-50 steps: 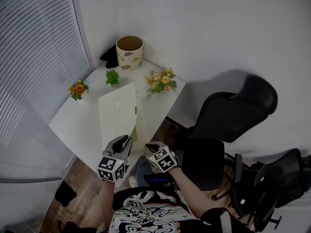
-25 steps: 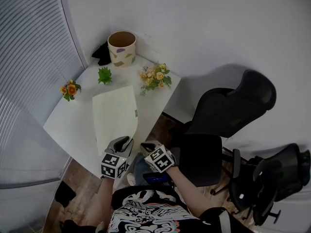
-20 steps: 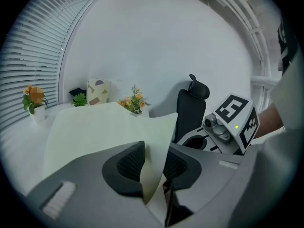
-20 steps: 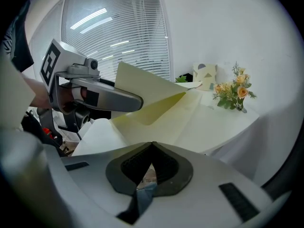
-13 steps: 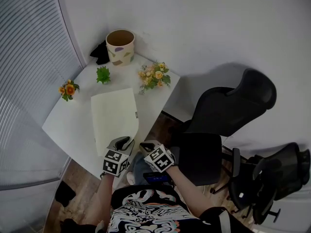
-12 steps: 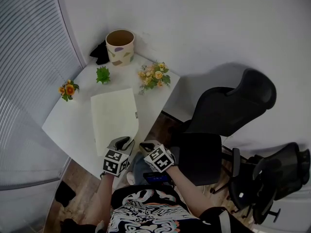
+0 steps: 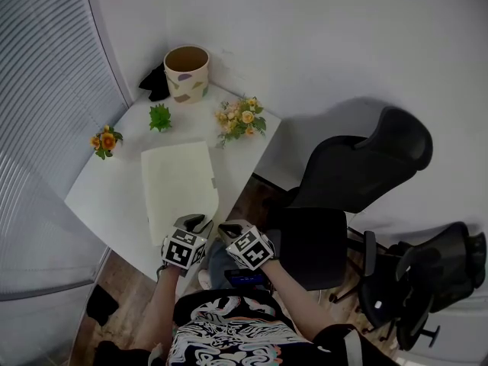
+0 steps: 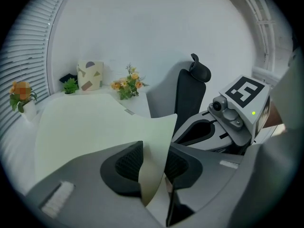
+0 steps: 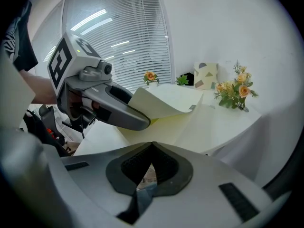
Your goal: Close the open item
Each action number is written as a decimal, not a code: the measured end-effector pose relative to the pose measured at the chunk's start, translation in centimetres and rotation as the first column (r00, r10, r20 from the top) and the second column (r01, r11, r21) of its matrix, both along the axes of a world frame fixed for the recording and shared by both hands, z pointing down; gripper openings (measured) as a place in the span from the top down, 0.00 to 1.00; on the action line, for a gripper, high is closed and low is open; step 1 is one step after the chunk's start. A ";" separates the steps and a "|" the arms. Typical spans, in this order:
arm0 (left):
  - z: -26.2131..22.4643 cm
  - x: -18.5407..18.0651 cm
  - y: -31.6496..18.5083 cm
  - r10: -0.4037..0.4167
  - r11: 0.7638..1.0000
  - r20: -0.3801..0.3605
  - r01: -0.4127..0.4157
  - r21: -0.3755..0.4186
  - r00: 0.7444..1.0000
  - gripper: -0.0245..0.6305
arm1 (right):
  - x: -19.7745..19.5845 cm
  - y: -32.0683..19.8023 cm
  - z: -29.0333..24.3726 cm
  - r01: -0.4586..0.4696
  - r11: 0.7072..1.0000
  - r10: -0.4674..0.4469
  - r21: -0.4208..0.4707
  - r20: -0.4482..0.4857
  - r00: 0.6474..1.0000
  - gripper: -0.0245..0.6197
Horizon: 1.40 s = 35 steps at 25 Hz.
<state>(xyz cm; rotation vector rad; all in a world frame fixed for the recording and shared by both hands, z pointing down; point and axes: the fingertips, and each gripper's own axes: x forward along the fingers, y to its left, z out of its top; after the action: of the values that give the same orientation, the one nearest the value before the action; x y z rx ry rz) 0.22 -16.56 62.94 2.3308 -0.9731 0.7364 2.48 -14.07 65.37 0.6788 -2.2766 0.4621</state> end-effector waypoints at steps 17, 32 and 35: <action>2.4 1.6 0.7 0.260 0.965 0.346 -0.227 -0.134 0.901 0.77 | 0.0 -0.1 -0.1 -0.008 1.000 0.008 -0.006 0.023 1.000 0.96; 2.2 1.4 0.5 0.195 0.978 0.262 -0.169 -0.120 0.945 0.77 | 0.1 -0.1 0.1 -0.016 0.999 0.018 -0.029 0.056 0.998 0.96; 2.1 1.5 0.5 0.197 0.978 0.255 -0.169 -0.125 0.947 0.77 | 0.3 -0.1 0.0 -0.020 0.999 0.022 -0.042 0.066 0.998 0.96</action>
<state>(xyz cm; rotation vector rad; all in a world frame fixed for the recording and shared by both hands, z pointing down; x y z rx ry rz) 1.77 -16.05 65.08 2.2925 -0.8110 1.1725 2.75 -14.19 65.38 0.6765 -2.3178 0.5474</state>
